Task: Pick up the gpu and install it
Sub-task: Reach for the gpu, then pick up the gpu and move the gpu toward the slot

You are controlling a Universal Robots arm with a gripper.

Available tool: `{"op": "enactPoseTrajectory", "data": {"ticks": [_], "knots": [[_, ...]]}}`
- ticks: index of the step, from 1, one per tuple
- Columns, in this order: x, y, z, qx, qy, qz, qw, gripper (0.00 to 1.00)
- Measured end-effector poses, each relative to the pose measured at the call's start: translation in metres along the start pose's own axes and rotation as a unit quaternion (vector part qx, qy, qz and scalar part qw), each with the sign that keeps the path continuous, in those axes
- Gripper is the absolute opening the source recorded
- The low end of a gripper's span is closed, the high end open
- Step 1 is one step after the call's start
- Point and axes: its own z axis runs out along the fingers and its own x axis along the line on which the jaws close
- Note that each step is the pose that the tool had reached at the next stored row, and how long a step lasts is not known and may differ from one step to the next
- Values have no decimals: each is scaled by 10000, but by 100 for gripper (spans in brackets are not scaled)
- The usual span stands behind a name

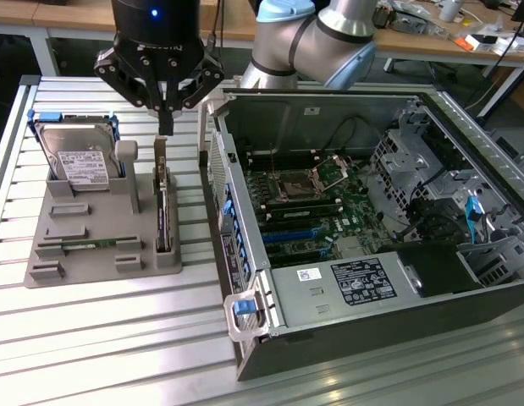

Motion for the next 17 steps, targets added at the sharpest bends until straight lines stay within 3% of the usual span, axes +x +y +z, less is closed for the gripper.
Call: {"op": "enactPoseTrajectory", "data": {"ticks": [3, 13, 15, 16, 17], "knots": [[61, -5, -1, 0, 0, 0, 10000, 11], [64, -5, -1, 0, 0, 0, 10000, 11], [64, -5, -1, 0, 0, 0, 10000, 24], [63, -5, -2, 0, 0, 0, 10000, 24], [64, -5, -2, 0, 0, 0, 10000, 36]]}}
